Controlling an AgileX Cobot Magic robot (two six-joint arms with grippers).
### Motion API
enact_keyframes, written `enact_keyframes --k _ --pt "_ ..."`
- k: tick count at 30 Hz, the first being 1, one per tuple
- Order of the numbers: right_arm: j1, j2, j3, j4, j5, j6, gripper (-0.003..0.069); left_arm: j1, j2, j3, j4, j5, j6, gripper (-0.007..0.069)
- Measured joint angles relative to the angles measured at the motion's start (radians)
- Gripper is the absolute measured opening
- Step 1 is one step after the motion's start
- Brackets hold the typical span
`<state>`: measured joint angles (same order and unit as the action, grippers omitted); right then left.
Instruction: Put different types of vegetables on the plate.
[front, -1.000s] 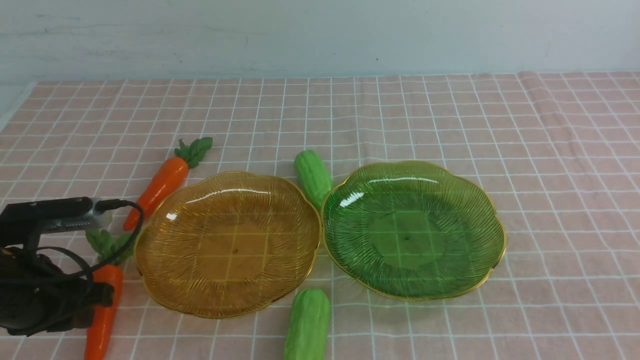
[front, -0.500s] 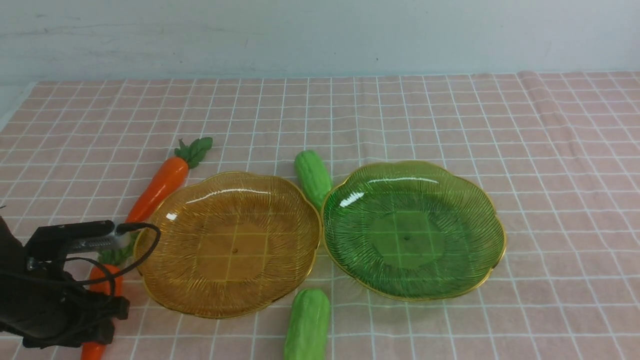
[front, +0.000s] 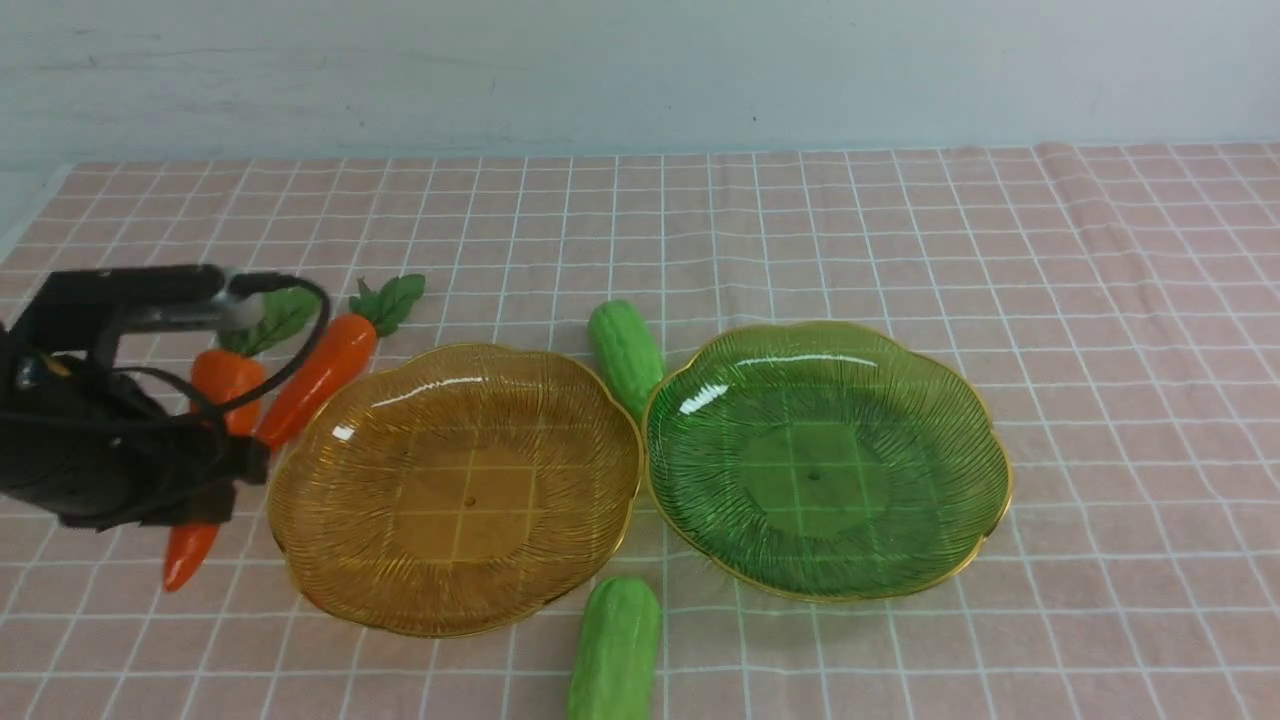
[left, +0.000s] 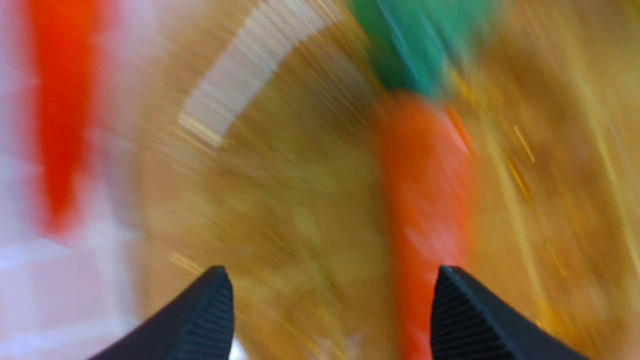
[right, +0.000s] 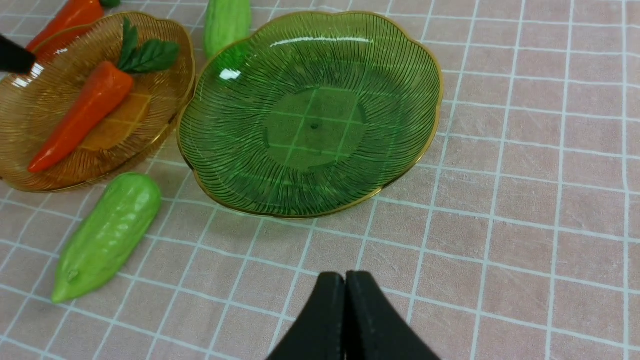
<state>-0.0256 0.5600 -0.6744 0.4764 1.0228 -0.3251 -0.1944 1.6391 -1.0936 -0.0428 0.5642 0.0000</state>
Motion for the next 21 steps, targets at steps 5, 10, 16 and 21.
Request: enact_keyframes --k 5,10,16,21 --pt "0.000 0.000 0.000 0.018 0.002 0.000 -0.0015 0.132 0.082 -0.180 0.060 0.002 -0.072 0.0444" --pt "0.000 0.000 0.000 0.019 0.012 0.000 -0.0015 0.174 0.265 -0.349 0.072 0.085 -0.026 0.0440" --pt "0.000 0.000 0.000 0.019 0.033 0.001 -0.0015 0.174 0.456 -0.474 0.074 0.130 -0.017 0.0440" --pt "0.000 0.000 0.000 0.026 0.048 0.001 -0.0015 0.174 0.524 -0.510 0.088 0.132 -0.017 0.0437"
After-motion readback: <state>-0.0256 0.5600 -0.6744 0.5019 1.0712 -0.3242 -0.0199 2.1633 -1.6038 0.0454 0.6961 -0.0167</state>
